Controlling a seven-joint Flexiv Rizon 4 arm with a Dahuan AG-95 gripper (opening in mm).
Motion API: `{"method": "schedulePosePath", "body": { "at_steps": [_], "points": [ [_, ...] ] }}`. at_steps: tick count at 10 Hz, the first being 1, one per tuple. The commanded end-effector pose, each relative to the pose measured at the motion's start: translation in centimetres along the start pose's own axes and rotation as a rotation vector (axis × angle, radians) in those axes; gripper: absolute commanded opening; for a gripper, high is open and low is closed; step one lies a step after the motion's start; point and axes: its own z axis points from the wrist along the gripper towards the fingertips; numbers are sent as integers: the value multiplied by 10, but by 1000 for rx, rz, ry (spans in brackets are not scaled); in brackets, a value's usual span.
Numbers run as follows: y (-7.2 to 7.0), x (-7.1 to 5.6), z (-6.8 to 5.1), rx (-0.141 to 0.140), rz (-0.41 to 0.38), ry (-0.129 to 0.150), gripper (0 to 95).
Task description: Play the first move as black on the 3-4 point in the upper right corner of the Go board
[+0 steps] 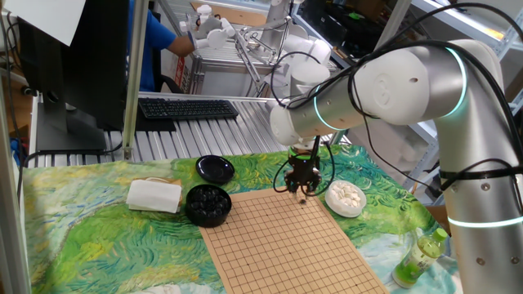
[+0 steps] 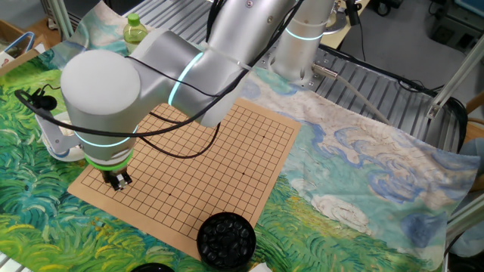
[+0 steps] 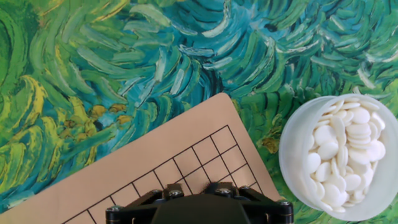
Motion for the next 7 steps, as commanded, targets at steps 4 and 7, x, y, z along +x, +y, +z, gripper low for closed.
{"method": "schedulePosePath", "body": {
  "at_steps": [4, 7],
  "points": [
    [1, -1, 1, -4, 2, 9, 380],
    [-7, -2, -9, -114, 41, 91, 190]
  ]
}}
